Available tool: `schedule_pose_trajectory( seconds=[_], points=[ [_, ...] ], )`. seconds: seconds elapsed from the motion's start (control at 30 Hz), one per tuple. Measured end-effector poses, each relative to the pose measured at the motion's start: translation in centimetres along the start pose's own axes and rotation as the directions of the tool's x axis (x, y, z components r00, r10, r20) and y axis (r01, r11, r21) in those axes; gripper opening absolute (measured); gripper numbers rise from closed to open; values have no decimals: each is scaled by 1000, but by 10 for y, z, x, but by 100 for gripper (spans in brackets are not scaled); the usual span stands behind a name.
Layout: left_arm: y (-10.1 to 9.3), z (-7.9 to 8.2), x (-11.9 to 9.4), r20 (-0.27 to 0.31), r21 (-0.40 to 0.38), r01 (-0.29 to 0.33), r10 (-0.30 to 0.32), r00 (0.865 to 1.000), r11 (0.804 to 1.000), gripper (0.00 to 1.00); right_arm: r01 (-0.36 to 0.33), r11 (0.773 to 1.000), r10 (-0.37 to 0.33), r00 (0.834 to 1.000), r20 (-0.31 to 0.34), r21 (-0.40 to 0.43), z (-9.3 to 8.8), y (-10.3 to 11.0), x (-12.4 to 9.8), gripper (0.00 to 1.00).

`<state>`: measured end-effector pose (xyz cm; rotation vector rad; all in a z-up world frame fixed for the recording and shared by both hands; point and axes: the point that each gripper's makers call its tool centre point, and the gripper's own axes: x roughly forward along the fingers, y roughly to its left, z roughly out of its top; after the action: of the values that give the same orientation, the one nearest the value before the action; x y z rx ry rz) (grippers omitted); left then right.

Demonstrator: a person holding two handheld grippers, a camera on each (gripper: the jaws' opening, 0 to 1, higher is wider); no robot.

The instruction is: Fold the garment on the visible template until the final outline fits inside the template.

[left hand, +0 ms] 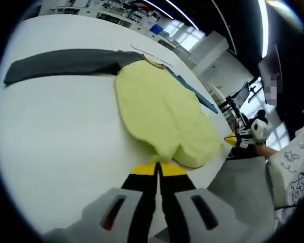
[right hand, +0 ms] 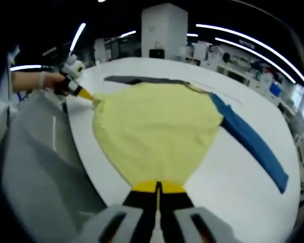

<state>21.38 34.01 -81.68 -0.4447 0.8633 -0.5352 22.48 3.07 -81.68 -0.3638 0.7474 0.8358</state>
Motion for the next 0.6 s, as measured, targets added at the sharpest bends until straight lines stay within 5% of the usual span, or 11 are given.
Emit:
schedule_pose_trajectory(
  seconds=[0.3,0.6],
  points=[
    [25,8,0,14,93,-71,70,997,993,26,-10,1000,10,1000,-1,-1,1,3,2,0],
    [17,0,5,-43,203,17,-9,999,979,22,-12,1000,12,1000,-1,8,0,5,3,0]
  ],
)
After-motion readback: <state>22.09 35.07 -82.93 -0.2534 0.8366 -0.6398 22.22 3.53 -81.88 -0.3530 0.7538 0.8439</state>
